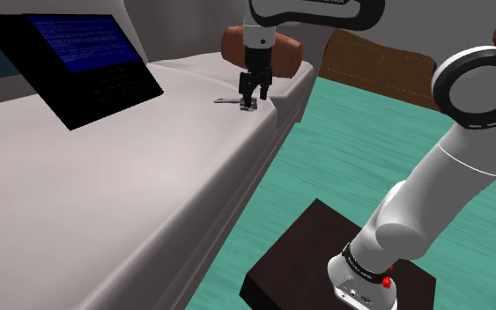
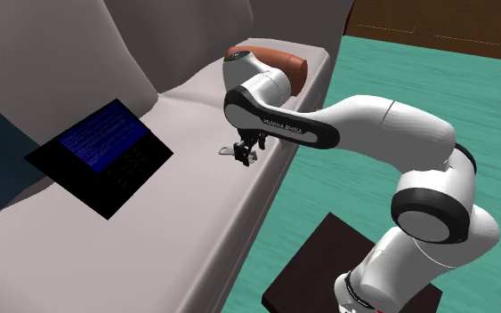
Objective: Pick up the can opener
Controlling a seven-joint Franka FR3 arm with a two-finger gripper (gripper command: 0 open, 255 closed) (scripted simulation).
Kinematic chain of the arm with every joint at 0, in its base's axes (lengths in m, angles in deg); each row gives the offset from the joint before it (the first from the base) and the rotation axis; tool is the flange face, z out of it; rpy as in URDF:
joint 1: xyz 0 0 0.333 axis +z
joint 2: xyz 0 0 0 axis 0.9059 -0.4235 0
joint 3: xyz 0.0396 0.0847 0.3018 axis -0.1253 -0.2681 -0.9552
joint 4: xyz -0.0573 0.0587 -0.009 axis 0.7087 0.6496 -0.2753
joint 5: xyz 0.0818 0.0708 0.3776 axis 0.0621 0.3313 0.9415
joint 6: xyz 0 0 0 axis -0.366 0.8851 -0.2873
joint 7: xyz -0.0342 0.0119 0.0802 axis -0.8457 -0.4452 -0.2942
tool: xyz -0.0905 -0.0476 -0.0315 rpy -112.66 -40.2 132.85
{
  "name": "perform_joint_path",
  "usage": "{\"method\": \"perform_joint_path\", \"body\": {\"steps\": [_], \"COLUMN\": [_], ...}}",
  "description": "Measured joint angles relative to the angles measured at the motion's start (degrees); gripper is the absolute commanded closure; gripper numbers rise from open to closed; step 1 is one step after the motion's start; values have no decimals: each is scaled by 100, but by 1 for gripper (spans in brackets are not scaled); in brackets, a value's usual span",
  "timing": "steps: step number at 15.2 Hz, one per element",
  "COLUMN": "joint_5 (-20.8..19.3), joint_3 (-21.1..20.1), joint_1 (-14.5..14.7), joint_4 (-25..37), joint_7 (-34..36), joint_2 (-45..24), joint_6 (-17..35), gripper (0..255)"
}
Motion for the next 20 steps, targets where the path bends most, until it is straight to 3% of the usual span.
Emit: {"method": "perform_joint_path", "body": {"steps": [5,6,14,15,20], "joint_5": [4,5,14,15,16], "joint_3": [-43,-42,-34,-34,-34], "joint_1": [57,58,40,41,40], "joint_4": [1874,1997,1491,1462,1430], "joint_7": [61,60,51,53,53], "joint_2": [-1281,-1390,-1376,-1367,-1354], "joint_6": [-542,-553,-55,-35,-9], "gripper": [0,0,0,255,255]}}
